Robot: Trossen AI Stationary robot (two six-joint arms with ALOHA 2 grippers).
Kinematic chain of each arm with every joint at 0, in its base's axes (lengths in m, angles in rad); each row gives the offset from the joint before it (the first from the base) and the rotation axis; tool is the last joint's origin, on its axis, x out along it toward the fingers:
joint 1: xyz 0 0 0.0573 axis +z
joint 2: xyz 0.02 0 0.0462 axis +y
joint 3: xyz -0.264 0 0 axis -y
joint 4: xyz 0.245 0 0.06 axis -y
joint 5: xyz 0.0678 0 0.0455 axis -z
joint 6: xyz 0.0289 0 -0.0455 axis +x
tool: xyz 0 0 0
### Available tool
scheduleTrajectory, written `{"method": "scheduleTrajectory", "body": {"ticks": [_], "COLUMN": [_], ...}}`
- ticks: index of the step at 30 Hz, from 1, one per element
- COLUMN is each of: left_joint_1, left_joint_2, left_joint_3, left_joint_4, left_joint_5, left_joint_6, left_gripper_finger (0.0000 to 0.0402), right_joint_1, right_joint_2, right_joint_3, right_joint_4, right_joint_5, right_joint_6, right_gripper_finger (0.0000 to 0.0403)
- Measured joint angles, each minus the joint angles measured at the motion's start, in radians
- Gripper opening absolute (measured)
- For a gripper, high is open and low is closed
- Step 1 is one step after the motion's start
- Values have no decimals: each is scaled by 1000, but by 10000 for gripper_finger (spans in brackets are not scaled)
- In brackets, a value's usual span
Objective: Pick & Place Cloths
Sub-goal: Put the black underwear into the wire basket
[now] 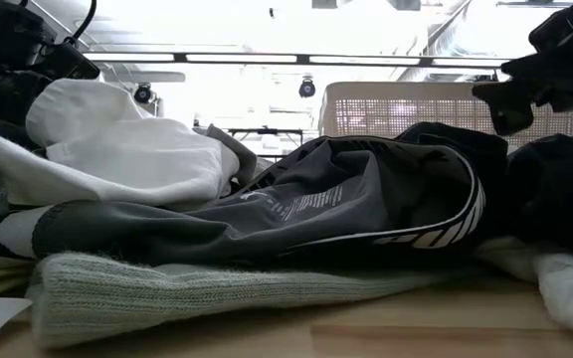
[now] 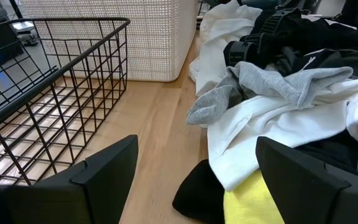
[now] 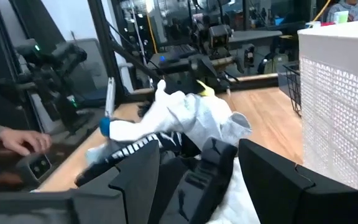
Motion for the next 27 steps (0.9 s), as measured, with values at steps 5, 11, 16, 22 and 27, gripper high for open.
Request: {"method": "scheduleTrajectory", "body": {"ticks": [5,11,16,22,27], "left_joint_1": [0,0,0,0,0], "left_joint_2": [0,0,0,0,0], "left_joint_3": [0,0,0,0,0], "left_joint_4": [0,0,0,0,0], "left_joint_5": [0,0,0,0,0], "left_joint_6": [0,0,0,0,0], "left_gripper_finger": [321,321,321,321,321], "right_joint_1": [0,0,1,2,58], "right_joint_2": [0,0,0,23,102], "right_joint_3": [0,0,1,31,80], "right_joint_4": [14,49,96,92,89], "right_joint_5": [-47,-62,-69,-26,12], "right_joint_6": [169,317,330,304,302], "right_gripper_finger": [213,213,213,213,213]}}
